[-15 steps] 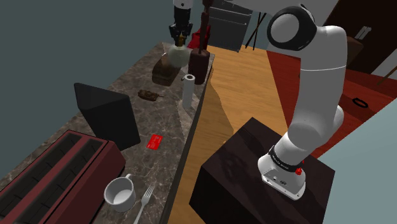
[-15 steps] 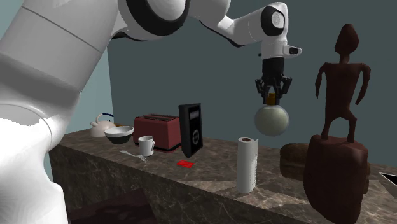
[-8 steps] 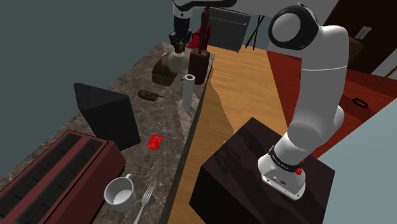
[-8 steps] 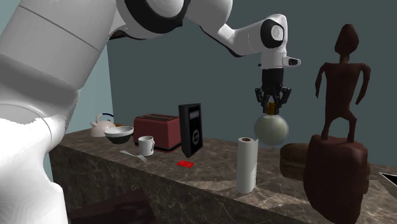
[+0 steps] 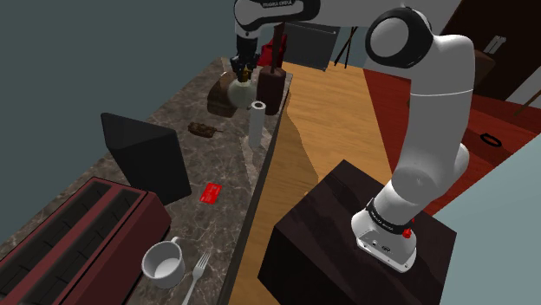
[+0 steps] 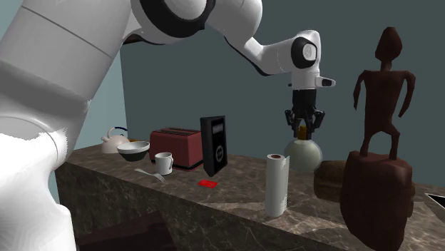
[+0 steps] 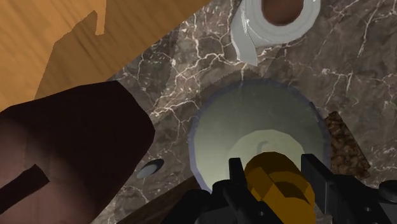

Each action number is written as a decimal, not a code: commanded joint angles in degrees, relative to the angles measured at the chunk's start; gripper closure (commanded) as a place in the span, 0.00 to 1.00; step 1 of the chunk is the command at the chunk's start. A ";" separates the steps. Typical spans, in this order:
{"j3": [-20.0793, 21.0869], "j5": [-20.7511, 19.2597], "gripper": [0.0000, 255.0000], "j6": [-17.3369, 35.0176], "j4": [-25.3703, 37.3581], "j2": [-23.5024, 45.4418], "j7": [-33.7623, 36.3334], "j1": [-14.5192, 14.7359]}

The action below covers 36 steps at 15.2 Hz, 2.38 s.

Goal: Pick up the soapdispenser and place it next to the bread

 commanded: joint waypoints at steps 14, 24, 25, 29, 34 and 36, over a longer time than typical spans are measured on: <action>-0.56 -0.97 1.00 10.07 -7.23 2.86 0.79 -0.18; -1.10 -1.86 1.00 15.66 -9.84 5.91 1.42 0.02; -1.10 -1.86 1.00 15.66 -9.83 5.92 1.43 0.02; -1.10 -1.86 1.00 15.66 -9.83 5.92 1.43 0.03; -1.10 -1.86 0.00 15.66 -9.82 5.93 1.43 0.03; -1.10 -1.86 0.00 15.65 -9.82 5.93 1.43 0.03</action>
